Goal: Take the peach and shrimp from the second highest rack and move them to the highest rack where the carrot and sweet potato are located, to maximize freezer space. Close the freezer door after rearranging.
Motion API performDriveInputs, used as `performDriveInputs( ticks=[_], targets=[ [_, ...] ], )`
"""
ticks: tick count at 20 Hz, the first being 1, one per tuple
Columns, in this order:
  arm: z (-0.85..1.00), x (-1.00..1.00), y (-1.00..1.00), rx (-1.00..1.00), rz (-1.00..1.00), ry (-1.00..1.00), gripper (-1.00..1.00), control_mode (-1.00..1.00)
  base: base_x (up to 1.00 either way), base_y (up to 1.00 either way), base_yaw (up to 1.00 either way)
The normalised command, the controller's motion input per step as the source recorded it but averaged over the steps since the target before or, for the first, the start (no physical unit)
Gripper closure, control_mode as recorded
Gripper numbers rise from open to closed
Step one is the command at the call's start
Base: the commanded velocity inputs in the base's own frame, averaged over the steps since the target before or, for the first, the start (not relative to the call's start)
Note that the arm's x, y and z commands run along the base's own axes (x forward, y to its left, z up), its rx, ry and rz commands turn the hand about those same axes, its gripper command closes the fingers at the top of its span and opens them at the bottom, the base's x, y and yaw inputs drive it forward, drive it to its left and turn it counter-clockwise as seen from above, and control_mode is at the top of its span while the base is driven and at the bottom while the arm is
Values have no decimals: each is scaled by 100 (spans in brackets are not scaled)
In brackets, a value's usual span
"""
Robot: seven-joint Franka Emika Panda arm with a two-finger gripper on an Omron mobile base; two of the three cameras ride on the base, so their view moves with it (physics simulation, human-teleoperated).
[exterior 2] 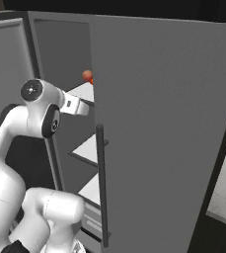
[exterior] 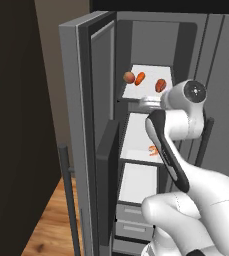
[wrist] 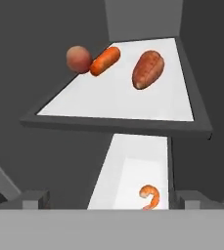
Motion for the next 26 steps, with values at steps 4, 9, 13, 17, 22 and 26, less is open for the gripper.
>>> performDriveInputs(
  ticks=[4, 9, 13, 17, 22, 26],
  targets=[
    [-29, -8, 1, 0, -1, 29, -100, -100, 0, 0, 0],
    [-40, 0, 1, -12, 0, 27, -100, -100, 0, 0, 0],
    [-42, 8, 0, -15, 4, 24, -100, -100, 0, 0, 0],
    [-48, 9, 0, -12, 13, 15, -100, -100, 0, 0, 0],
    [-46, 11, 0, -1, 29, 4, -100, -100, 0, 0, 0],
    [-51, 10, -1, 0, 33, 0, -100, -100, 0, 0, 0]
  ],
)
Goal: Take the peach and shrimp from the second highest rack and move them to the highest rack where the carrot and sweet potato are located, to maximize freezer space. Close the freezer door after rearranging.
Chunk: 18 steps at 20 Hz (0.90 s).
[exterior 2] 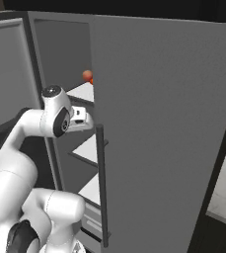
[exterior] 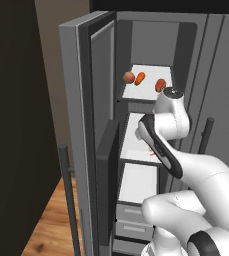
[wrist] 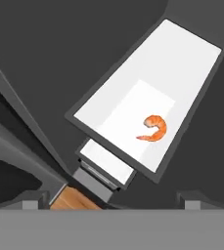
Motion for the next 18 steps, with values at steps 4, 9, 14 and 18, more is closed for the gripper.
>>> performDriveInputs(
  ticks=[4, 9, 14, 18],
  targets=[
    [-44, 21, 0, -3, 21, 1, -100, -100, 0, 0, 0],
    [-36, 30, 0, -4, 12, 2, -100, -100, 0, 0, 0],
    [-38, 36, 0, -3, 5, 0, -100, -100, 0, 0, 0],
    [-33, 32, -3, -7, 0, 0, -100, -100, 0, 0, 0]
  ],
)
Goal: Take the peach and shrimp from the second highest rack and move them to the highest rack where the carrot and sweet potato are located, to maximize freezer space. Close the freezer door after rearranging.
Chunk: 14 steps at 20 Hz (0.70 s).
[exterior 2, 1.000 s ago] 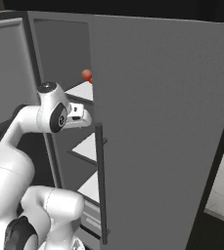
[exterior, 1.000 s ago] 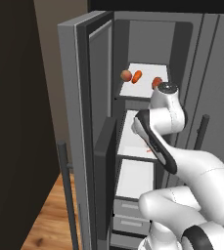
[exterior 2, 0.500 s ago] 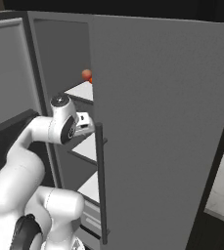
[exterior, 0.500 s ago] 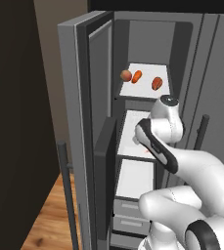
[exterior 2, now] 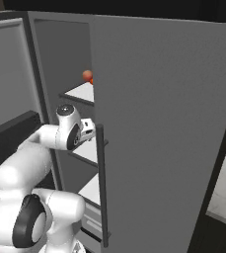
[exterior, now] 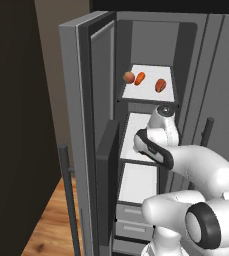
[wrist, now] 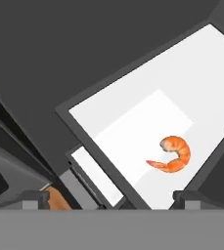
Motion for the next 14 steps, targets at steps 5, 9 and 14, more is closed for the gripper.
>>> performDriveInputs(
  ticks=[5, 9, 14],
  targets=[
    [-25, 21, -10, -9, 0, 0, -100, -100, 0, 0, 0],
    [-21, 11, -21, -4, 0, 0, -100, -100, 0, 0, 0],
    [-19, 14, -22, -3, 0, 0, -100, -100, 0, 0, 0]
  ],
)
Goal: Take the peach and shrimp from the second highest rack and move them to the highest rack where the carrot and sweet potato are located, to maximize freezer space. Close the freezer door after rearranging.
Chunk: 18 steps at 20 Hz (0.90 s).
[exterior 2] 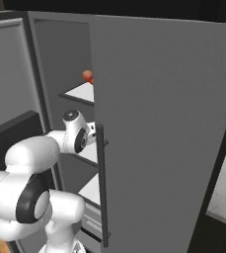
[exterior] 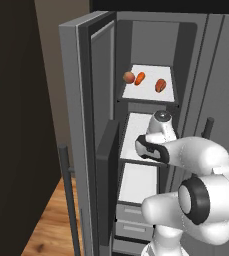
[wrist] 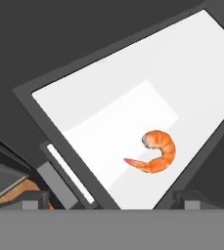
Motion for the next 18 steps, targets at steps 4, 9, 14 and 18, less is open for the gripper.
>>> performDriveInputs(
  ticks=[4, 9, 14, 18],
  targets=[
    [-19, 24, -19, -4, 0, 0, -100, -100, 0, 0, 0],
    [-23, 26, -11, -7, 0, 0, -100, -100, 0, 0, 0],
    [-18, 29, -8, -2, 0, 1, -100, -100, 0, 0, 0],
    [-17, 39, -6, 0, 1, 2, -100, -100, 0, 0, 0]
  ],
)
